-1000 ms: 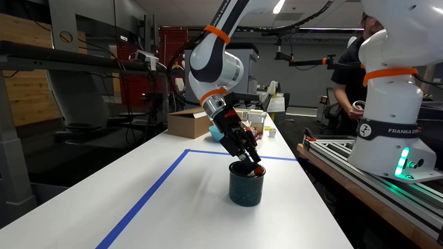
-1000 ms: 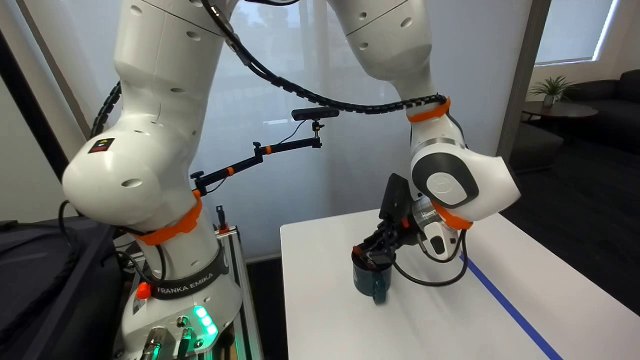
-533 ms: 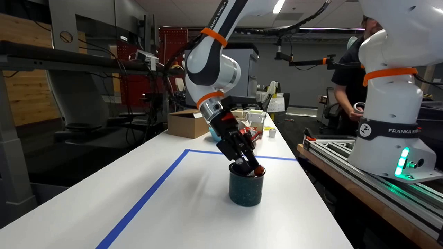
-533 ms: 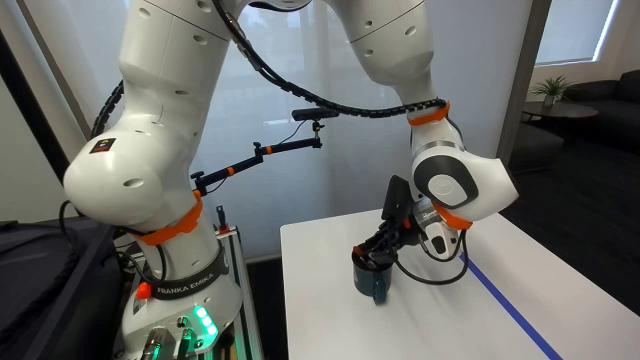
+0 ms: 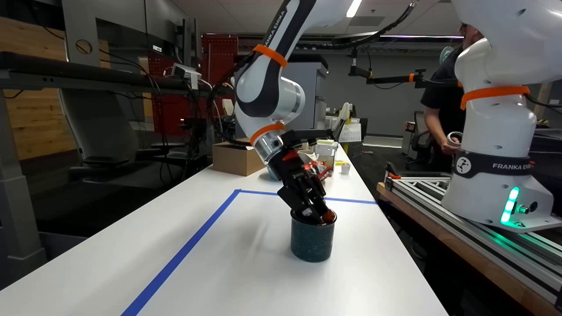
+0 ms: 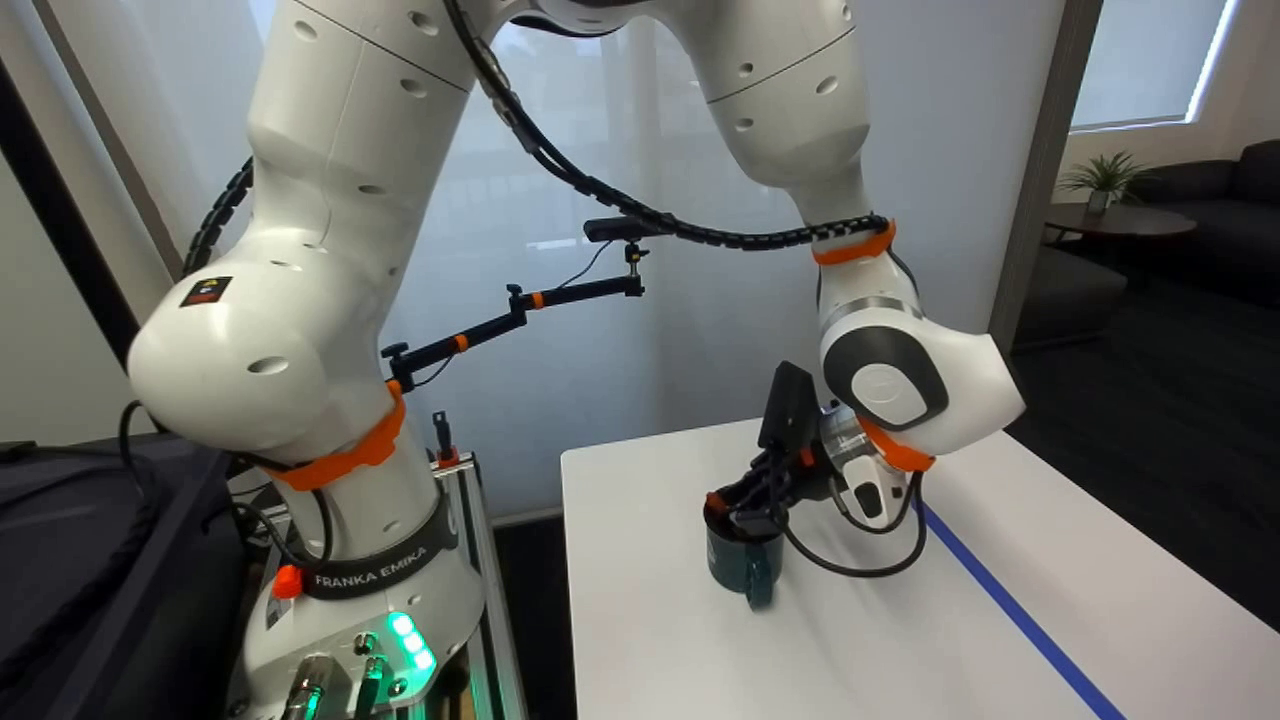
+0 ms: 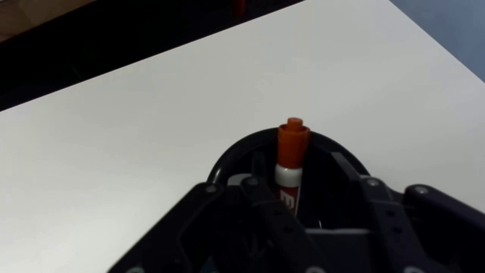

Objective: Remove the orange marker from the cup and put it on the table inside the border

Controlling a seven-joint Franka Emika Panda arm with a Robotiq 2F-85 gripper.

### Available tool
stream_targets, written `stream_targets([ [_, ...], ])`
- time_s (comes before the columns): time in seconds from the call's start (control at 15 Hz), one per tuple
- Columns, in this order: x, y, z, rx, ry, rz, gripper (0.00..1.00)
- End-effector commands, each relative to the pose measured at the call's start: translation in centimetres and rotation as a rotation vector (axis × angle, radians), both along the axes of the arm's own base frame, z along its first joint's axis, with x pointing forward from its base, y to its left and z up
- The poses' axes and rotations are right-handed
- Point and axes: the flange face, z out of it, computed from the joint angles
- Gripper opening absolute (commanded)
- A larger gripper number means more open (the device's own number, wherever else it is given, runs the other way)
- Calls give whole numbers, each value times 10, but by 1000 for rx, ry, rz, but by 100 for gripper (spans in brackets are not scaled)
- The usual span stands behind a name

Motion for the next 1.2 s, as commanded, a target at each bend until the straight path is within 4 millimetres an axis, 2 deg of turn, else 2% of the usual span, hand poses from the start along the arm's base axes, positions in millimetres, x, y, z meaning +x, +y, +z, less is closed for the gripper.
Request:
stream_targets([
  [0.0, 1, 0, -6, -21, 9, -8, 44],
  [0.2, 2, -2, -8, -27, 10, -12, 34],
  [0.27, 2, -2, -10, -29, 8, -12, 34],
  [0.33, 3, -2, -10, -31, 7, -12, 10],
  [0.4, 3, -2, -10, -32, 6, -11, 10],
  [0.53, 3, 0, -7, -32, -1, -9, 0],
  [0.67, 4, 3, 2, -28, -10, -8, 5],
  [0.87, 3, 9, 18, -29, -29, -3, 5],
  [1.13, -1, 14, 51, -34, -68, -5, 5],
])
